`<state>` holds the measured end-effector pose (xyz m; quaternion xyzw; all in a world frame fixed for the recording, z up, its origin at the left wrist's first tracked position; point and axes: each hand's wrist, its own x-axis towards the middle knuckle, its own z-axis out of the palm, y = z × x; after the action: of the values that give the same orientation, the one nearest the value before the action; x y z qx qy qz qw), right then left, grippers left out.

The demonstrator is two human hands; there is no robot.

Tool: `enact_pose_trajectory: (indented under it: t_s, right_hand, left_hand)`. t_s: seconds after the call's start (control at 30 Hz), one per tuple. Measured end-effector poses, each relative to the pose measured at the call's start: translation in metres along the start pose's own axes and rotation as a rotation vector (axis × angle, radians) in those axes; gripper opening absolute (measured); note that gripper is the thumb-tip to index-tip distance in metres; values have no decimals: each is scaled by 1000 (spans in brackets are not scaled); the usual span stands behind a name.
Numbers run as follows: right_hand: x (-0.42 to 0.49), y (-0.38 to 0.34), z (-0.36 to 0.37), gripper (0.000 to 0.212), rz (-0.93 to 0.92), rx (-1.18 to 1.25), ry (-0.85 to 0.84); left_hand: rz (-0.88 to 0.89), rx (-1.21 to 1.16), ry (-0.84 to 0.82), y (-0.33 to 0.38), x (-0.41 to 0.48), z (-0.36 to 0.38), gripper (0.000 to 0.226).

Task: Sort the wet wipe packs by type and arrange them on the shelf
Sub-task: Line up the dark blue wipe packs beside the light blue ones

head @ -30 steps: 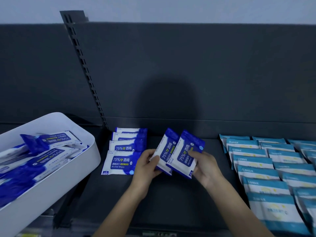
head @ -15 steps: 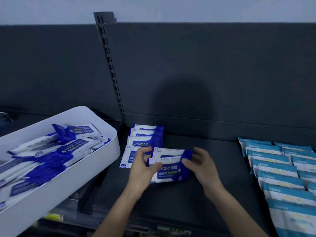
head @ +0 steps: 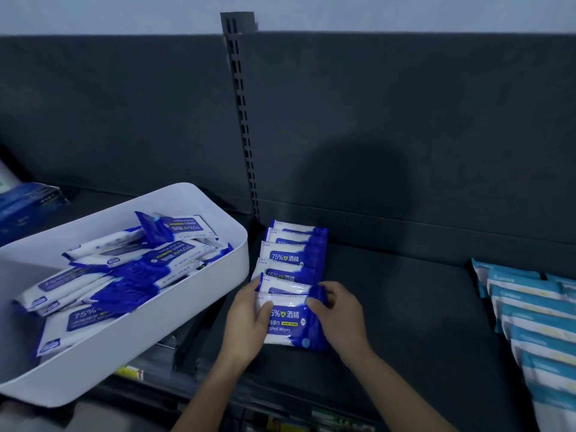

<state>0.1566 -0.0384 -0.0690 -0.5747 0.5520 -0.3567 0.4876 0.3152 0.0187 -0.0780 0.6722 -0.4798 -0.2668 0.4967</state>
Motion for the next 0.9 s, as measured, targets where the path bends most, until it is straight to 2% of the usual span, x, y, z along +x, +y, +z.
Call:
enact_pose_trajectory:
  t_s: [0.07, 0.17, 0.27, 0.4, 0.5, 0.57, 0.63, 0.77, 0.83, 0.9]
  right_hand:
    - [3, -3, 0, 6, 38, 11, 38]
    - [8, -4, -2, 16, 106, 48, 68]
    - [15, -3, 2, 15, 121, -16, 102]
    - [21, -5, 10, 15, 76, -67, 129]
    - [20, -7, 8, 12, 9, -116, 90]
    - [20, -5, 4, 9, -52, -200, 69]
    - [20, -4, 1, 9, -98, -269, 55]
    - [25, -8, -4, 10, -157, -380, 15]
    - [30, -10, -5, 10, -155, -416, 6]
    - [34, -9, -5, 8, -140, -444, 0]
  left_hand:
    - [1, 19, -27, -2, 4, -3, 55]
    - [-5, 37, -127, -8, 6, -10, 57]
    - [57, 198, -162, -14, 4, -10, 56]
    - [145, 346, -203, -12, 8, -11, 70]
    - [240, 551, -110, -17, 5, -11, 65]
    - [189, 590, -66, -13, -5, -4, 59]
    - [106, 581, -95, -8, -14, 6, 59]
    - [79, 775, -275, -9, -9, 3, 86]
    - [94, 727, -309, -10, -3, -8, 100]
    - [80, 643, -297, -14, -1, -15, 100]
